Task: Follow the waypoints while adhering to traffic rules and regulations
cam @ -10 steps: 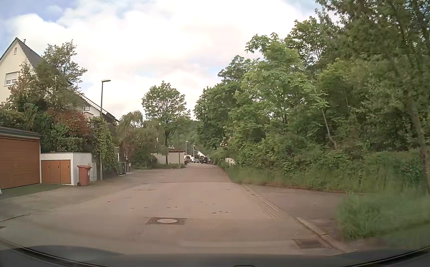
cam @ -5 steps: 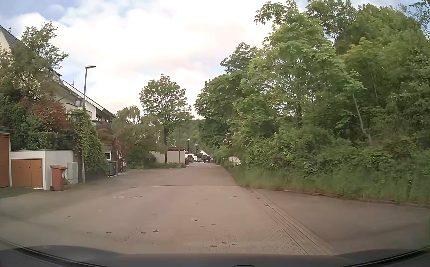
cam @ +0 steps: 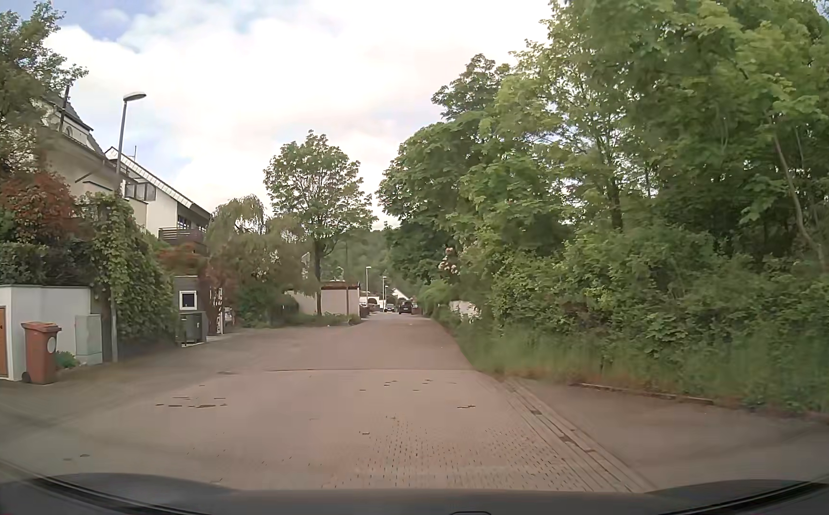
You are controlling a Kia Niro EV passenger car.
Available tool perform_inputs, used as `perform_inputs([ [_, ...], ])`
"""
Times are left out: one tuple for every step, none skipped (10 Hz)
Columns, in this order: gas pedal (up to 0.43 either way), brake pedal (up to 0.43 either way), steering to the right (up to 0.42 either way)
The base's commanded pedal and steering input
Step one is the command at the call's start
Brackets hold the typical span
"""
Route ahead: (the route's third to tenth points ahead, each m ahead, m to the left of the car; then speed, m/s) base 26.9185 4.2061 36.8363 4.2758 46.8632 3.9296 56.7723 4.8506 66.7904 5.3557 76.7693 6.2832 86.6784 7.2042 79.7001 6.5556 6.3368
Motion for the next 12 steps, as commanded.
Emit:
perform_inputs([
  [0.047, 0.0, -0.021],
  [0.047, 0.0, -0.021],
  [0.047, 0.0, -0.02],
  [0.047, 0.0, -0.02],
  [0.047, 0.0, -0.02],
  [0.047, 0.0, -0.02],
  [0.047, 0.0, -0.019],
  [0.047, 0.0, -0.019],
  [0.047, 0.0, -0.018],
  [0.047, 0.0, -0.016],
  [0.039, 0.0, -0.016],
  [0.028, 0.0, -0.018],
])
